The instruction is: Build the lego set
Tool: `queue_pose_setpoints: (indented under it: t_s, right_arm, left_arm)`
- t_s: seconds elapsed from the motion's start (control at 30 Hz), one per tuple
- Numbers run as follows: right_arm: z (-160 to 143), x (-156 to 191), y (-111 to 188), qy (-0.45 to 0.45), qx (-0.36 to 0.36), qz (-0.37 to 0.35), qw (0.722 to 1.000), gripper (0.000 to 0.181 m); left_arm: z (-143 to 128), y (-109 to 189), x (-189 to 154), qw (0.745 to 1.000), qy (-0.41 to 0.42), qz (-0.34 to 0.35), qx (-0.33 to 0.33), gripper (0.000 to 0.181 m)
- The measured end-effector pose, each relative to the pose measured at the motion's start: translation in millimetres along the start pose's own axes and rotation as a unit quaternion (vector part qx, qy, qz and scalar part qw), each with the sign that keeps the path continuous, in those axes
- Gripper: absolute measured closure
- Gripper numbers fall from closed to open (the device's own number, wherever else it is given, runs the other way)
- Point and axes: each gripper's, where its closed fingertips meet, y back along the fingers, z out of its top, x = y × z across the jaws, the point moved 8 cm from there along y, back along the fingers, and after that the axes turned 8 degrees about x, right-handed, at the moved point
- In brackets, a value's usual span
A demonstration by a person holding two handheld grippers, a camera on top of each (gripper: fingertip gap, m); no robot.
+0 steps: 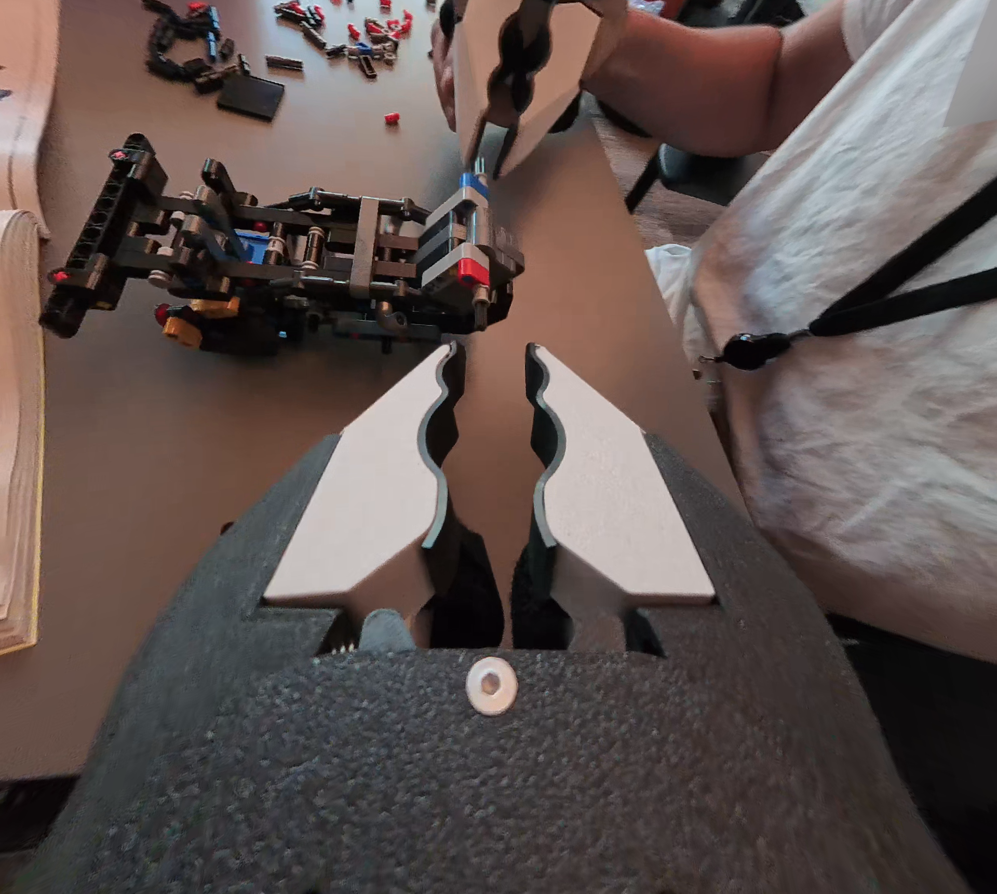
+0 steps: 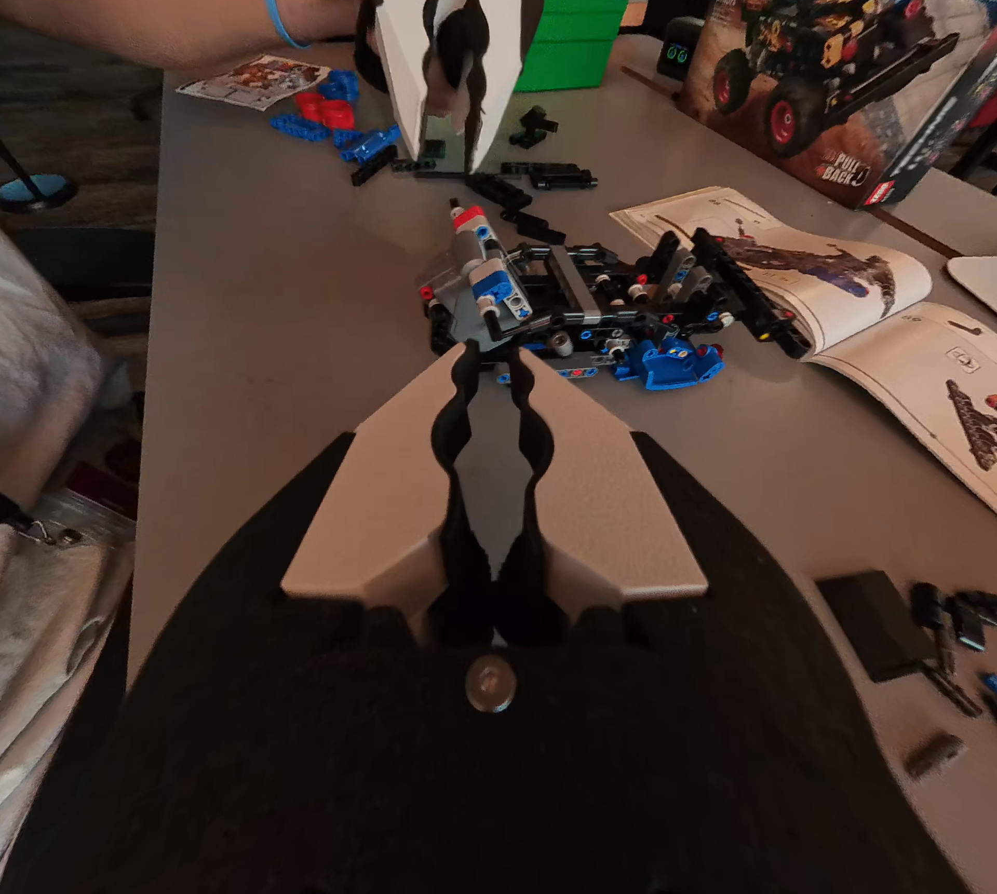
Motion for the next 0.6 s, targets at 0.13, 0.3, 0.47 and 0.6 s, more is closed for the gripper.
queue_pose_setpoints:
  t_s: [0.13, 0.3, 0.47, 0.6]
  right_arm:
    - [4, 10, -7, 0.009, 0.007, 0.008, 1.000, 0.171]
    - [5, 20, -7, 0.018, 0.022, 0.007, 1.000, 0.170]
    - [6, 11, -4, -0.006, 0.019, -0.046, 0.999, 0.170]
    - [11, 15, -11, 0.010, 0.007, -0.070, 0.997, 0.165]
  left_arm:
    - [-6, -8, -12, 0.999, -0.002, 0.048, -0.002, 0.161]
    - [-12, -6, -15, 0.990, 0.017, 0.134, -0.027, 0.163]
    - [-17, -18, -16, 0.987, 0.026, 0.150, -0.042, 0.165]
    - [-14, -28, -15, 0.985, 0.005, 0.162, -0.056, 0.170]
